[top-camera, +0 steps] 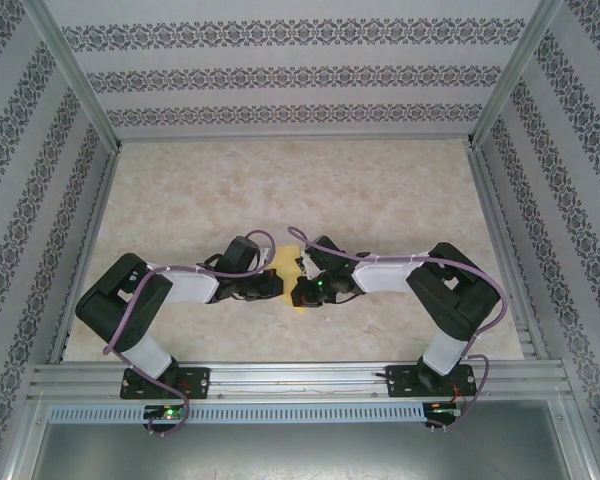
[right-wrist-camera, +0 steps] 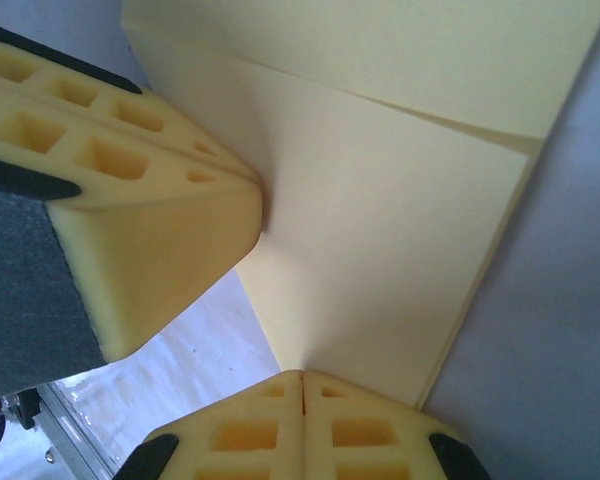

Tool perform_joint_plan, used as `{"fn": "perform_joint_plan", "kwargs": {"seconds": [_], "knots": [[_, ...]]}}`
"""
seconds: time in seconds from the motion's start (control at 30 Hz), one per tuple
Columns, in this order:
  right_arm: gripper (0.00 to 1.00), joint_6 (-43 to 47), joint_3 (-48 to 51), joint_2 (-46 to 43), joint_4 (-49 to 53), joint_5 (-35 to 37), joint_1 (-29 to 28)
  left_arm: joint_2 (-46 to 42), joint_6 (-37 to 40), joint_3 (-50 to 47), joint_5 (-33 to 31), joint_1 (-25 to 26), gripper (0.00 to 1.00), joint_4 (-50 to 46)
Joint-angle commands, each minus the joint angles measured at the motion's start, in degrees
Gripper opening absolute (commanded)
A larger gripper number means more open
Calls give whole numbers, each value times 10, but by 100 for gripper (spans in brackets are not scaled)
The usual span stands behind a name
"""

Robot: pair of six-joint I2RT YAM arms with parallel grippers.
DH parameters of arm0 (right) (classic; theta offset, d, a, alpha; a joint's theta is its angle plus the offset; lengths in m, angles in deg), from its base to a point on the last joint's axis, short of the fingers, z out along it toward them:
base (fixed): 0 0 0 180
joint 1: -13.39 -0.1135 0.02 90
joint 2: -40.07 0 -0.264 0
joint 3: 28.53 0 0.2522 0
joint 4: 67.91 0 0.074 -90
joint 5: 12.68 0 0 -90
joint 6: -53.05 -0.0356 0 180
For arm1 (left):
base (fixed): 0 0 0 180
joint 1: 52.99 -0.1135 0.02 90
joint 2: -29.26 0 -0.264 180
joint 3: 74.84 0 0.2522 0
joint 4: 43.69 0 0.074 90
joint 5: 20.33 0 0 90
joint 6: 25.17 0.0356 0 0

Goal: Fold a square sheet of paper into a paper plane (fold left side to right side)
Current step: Third fold the triangle at the center of the table.

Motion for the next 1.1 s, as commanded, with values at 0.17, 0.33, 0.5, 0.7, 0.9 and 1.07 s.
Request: {"fn": "perform_joint_plan", "kwargs": {"seconds": [0.17, 0.33, 0.5, 0.7, 0.9, 1.07], "knots": [[0, -4, 49, -19, 105, 33, -7, 9, -13, -7, -87, 1, 0, -64], [0, -6, 72, -35, 104, 26, -8, 12, -26, -8, -92, 1, 0, -66], [0, -4, 82, -67, 109, 20, -2, 16, -58, -19, -81, 1, 0, -30], [7, 33, 81, -139, 110, 26, 46, 20, -83, -25, -54, 6, 0, 26], [36, 103, 72, -182, 89, 45, 97, -5, -75, 9, -29, 4, 10, 35], [47, 154, 47, -171, 48, 39, 110, -49, -43, 40, -33, -13, 18, -8]]}}
